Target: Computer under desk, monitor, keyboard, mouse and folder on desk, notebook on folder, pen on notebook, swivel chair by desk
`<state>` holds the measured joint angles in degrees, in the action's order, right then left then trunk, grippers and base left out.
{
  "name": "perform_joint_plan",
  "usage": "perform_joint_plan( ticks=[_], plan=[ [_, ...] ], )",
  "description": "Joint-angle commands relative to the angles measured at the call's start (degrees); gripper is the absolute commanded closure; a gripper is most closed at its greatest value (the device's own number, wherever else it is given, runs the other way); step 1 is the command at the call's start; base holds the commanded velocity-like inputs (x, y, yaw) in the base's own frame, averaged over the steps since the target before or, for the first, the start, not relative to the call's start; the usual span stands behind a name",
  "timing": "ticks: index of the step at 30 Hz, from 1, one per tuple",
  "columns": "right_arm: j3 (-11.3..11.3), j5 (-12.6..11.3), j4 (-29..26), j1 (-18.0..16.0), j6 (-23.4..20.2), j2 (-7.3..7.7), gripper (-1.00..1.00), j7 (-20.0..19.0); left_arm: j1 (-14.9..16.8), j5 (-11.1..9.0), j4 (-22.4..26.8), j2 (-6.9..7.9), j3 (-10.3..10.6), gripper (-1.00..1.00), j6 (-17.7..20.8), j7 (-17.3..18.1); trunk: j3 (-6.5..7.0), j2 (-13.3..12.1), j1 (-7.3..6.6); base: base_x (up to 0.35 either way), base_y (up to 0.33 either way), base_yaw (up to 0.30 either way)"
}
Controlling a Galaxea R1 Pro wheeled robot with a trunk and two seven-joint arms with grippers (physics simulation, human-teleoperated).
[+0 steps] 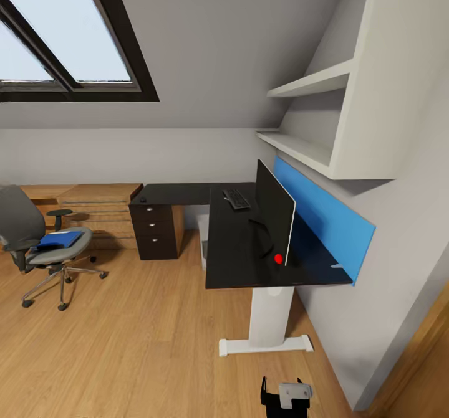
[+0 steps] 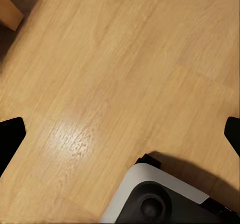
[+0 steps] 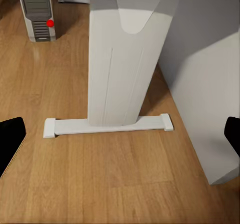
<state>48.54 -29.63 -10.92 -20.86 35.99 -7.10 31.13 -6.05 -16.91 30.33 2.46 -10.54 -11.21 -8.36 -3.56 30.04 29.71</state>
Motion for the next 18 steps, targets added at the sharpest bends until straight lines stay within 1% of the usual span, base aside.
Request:
perform_joint_plan(
  ticks=[1,8,11,15,18],
  plan=[
    [0.48,-0.34,0.02,-0.06,0.14,0.01,-1.00,0.29,-0.02,-0.54,0.04,0.01,0.17,-1.00,-0.11,-0.09,-0.12,0.10,0.03,0.000,0.000,0.272],
    [0.44,-0.34,0.02,-0.07,0.13,0.06,-1.00,0.10,-0.02,-0.44,-0.16,0.00,0.24,-1.00,-0.43,0.00,-0.32,0.10,0.03,0.000,0.000,0.269],
    [0.48,-0.31,0.02,-0.06,0.13,0.12,-1.00,-0.64,-0.02,-0.42,-0.18,-0.04,0.27,-1.00,-0.67,0.01,-0.43,0.10,0.03,0.000,0.048,0.263],
    [0.51,-0.27,0.25,-0.07,0.13,0.29,-1.00,-2.74,-0.02,-0.43,-0.20,-0.07,0.88,-1.00,-0.81,0.01,-0.58,0.10,0.03,0.000,0.220,0.259],
    [0.58,-0.26,0.75,-0.07,0.13,0.30,-1.00,-3.16,-0.02,-0.45,-0.25,-0.03,1.28,-1.00,-0.82,0.01,-0.69,0.10,0.03,0.034,0.283,0.194]
  ],
)
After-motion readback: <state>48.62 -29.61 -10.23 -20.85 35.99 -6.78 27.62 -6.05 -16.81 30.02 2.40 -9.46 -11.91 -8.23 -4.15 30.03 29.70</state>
